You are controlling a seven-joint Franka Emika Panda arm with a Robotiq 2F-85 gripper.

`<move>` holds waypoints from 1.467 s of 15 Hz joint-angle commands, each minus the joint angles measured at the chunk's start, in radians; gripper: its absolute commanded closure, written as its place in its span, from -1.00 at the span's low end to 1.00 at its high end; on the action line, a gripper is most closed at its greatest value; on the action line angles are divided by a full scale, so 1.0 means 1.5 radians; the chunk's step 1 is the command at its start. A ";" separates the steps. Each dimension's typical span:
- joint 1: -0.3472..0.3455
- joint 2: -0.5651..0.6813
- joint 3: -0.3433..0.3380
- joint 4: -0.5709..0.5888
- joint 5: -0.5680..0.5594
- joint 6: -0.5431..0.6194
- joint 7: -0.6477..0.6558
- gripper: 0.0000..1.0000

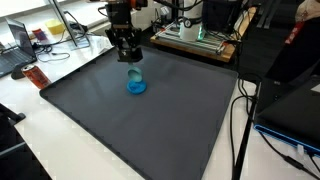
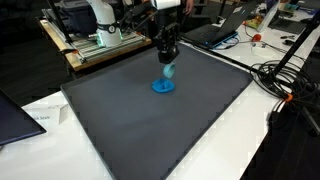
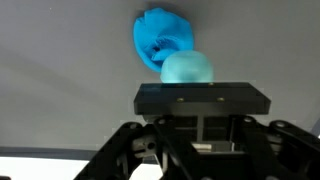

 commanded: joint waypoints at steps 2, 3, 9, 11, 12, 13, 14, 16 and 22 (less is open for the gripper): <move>-0.074 0.013 0.049 0.014 0.197 -0.012 -0.200 0.55; -0.023 0.006 0.003 0.001 0.115 -0.008 -0.115 0.05; -0.047 0.010 0.024 0.005 0.176 -0.008 -0.180 0.05; -0.041 0.018 0.022 0.008 0.163 0.000 -0.170 0.55; -0.038 0.021 0.020 0.009 0.159 0.003 -0.169 0.55; -0.037 0.026 0.020 0.013 0.160 -0.001 -0.177 0.55; -0.037 0.032 0.020 0.014 0.165 0.003 -0.185 0.55; -0.039 0.042 0.024 0.017 0.177 0.010 -0.205 0.55; -0.060 0.076 0.038 0.037 0.221 0.015 -0.299 0.55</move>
